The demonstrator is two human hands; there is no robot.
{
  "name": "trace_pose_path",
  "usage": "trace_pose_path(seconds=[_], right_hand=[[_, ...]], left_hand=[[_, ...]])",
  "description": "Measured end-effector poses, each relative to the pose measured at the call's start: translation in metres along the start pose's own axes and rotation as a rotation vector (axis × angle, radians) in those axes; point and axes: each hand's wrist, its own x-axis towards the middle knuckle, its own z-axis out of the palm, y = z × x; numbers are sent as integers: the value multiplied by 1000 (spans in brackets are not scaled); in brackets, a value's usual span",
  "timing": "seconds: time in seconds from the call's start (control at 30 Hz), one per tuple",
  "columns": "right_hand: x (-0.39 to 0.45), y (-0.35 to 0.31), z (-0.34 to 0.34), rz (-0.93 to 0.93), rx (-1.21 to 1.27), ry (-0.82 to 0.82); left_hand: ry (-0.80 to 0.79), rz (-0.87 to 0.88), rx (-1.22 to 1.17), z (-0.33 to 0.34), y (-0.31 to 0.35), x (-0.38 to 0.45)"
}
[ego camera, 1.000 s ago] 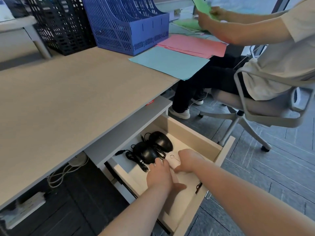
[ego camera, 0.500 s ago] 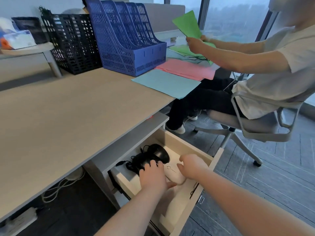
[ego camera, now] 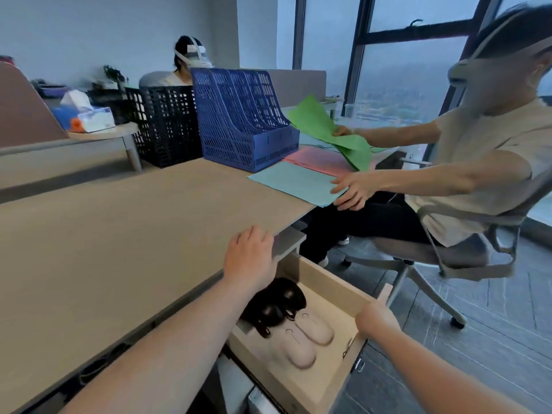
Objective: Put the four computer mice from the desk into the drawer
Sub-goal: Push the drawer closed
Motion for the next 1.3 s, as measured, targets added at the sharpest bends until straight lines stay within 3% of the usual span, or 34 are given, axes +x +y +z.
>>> trace_pose_path(seconds=[0.13, 0.23, 0.27, 0.43, 0.63, 0.87, 0.97, 1.03, 1.07, 1.2, 1.3], right_hand=[[16, -7, -3, -47, -96, 21], [28, -18, -10, 46, 139, 91], [33, -21, -11, 64, 184, 39], [58, -37, -31, 8, 119, 110], [84, -68, -59, 4, -4, 179], [111, -102, -87, 30, 252, 203], [119, -113, -96, 45, 576, 210], [124, -124, -96, 149, 1236, 222], [127, -128, -95, 199, 1449, 256], [140, -139, -75, 269, 1708, 286], [143, -141, -68, 243, 1736, 326]], left_hand=[[-75, -84, -5, -3, -35, 10], [-136, -146, -35, 2, -62, 20], [-159, -168, -52, 5, -70, 23], [-336, -220, -109, 29, -100, 24], [-312, -214, -125, 38, -113, 34], [-317, -207, -137, 45, -124, 50], [-317, -210, -143, 48, -126, 56], [-317, -208, -139, 50, -128, 59], [-318, -207, -139, 50, -128, 61], [-320, -207, -140, 52, -129, 65], [-327, -215, -138, 53, -129, 68]])
